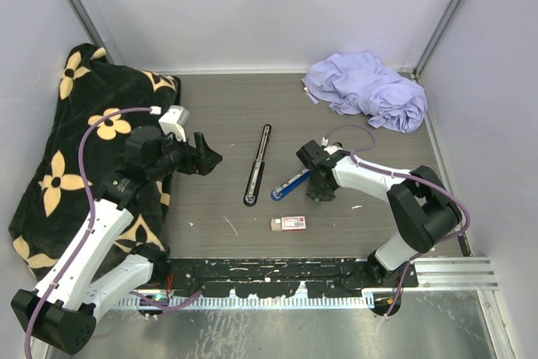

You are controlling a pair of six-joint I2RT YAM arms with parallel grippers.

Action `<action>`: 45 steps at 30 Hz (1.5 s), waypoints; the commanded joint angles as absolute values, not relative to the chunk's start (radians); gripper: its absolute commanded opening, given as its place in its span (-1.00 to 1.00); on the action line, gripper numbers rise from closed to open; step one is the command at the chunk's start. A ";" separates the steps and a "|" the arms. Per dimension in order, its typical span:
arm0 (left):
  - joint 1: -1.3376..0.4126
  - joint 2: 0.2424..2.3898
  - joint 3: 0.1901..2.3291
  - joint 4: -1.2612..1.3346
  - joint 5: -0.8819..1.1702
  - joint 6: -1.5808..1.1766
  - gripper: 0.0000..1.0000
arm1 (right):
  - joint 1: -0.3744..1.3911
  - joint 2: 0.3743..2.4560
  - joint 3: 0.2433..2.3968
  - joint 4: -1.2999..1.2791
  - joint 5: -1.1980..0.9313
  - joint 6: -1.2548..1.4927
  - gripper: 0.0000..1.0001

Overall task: Load the staples into the stapler
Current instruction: Place the staple at the center of the board.

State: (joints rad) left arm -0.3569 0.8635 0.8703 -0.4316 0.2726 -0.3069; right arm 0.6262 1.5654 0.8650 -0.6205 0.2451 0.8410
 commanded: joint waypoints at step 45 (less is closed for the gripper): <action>-0.352 0.859 0.875 -0.430 0.240 -0.295 0.53 | 0.648 1.451 0.848 -0.342 0.037 0.251 -0.14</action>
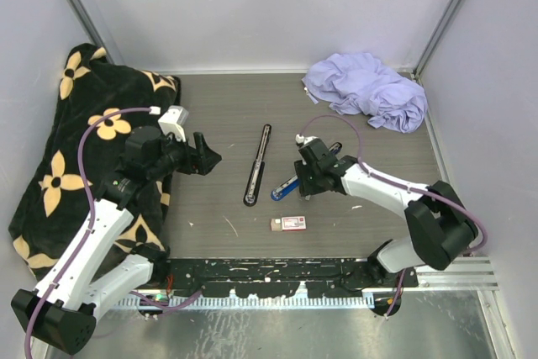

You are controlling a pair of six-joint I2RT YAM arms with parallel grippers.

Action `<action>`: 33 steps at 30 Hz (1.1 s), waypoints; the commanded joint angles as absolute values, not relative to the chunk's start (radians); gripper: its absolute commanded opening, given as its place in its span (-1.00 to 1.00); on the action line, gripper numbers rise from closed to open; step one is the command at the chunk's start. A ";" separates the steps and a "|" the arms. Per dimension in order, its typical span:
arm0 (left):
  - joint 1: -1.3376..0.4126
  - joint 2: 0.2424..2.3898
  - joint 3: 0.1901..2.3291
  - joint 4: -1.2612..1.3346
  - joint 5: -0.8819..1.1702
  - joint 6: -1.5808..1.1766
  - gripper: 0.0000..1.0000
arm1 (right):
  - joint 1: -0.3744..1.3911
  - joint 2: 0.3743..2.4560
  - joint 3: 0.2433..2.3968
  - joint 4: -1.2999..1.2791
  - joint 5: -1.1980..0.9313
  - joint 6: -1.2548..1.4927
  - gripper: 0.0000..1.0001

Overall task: Load the staples into the stapler
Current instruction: Place the staple at the center of the board, then pick up the staple from the center of the board.

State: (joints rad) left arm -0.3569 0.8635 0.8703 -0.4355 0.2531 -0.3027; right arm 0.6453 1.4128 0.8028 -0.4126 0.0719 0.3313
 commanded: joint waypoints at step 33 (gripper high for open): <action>-0.352 0.858 0.873 -0.430 0.244 -0.295 0.53 | 0.611 1.530 0.802 -0.368 -0.041 0.316 -0.05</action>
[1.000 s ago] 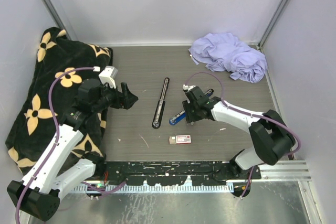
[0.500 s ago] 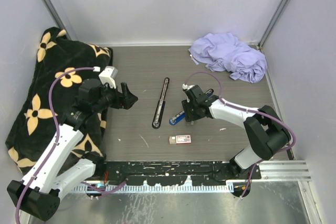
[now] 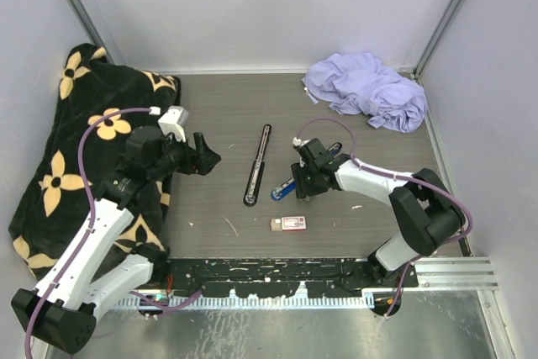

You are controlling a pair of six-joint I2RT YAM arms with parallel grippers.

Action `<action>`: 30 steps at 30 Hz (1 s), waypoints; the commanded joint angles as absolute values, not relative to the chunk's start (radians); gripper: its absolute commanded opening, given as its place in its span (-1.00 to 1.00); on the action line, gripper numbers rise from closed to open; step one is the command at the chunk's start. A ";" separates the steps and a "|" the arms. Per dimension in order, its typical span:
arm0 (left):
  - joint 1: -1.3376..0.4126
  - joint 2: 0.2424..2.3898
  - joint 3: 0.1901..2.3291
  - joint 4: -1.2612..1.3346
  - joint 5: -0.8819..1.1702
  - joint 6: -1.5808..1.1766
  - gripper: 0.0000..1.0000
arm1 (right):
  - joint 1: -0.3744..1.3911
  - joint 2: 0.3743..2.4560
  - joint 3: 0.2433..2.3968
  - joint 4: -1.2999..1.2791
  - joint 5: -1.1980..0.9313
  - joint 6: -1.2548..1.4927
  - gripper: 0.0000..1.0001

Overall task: Load the staples into the stapler
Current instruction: Pick up the staple from the center of the board.

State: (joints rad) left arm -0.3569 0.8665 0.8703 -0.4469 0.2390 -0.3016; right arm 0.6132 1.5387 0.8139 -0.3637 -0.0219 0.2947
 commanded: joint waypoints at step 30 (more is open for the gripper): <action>-0.351 0.847 0.869 -0.425 0.253 -0.300 0.53 | 0.702 1.537 0.800 -0.489 0.104 0.336 -0.27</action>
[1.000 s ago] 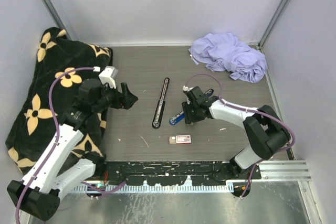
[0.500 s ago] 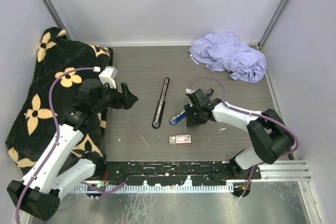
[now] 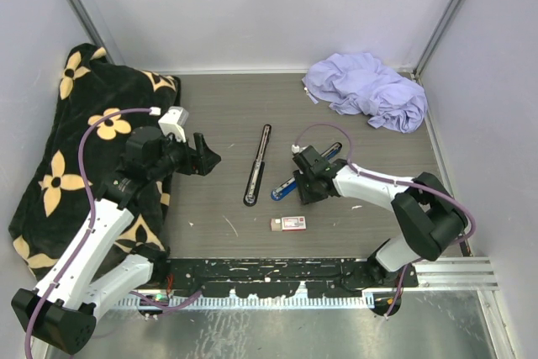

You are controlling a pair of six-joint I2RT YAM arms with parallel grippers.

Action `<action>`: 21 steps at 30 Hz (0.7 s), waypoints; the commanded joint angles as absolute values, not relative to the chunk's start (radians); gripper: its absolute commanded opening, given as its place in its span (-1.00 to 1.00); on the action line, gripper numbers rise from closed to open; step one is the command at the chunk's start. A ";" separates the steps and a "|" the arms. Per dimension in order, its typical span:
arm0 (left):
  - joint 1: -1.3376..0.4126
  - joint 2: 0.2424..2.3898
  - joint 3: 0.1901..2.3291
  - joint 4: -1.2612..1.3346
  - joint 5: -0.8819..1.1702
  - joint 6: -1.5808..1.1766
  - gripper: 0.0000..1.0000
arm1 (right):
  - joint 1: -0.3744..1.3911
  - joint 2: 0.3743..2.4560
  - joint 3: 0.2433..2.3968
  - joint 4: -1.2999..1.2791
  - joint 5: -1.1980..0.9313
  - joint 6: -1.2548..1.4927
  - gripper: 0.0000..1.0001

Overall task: Load the staples into the stapler
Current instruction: Pick up the staple from the center of the board.

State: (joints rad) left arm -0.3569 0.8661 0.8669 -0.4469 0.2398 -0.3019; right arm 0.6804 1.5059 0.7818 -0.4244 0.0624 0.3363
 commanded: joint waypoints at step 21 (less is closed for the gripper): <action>-0.352 0.857 0.870 -0.423 0.254 -0.301 0.53 | 0.712 1.525 0.926 -0.607 0.130 0.352 -0.48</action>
State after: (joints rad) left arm -0.3569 0.8661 0.8669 -0.4469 0.2398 -0.3019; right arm 0.7078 1.5326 0.8349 -0.5282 0.1120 0.3458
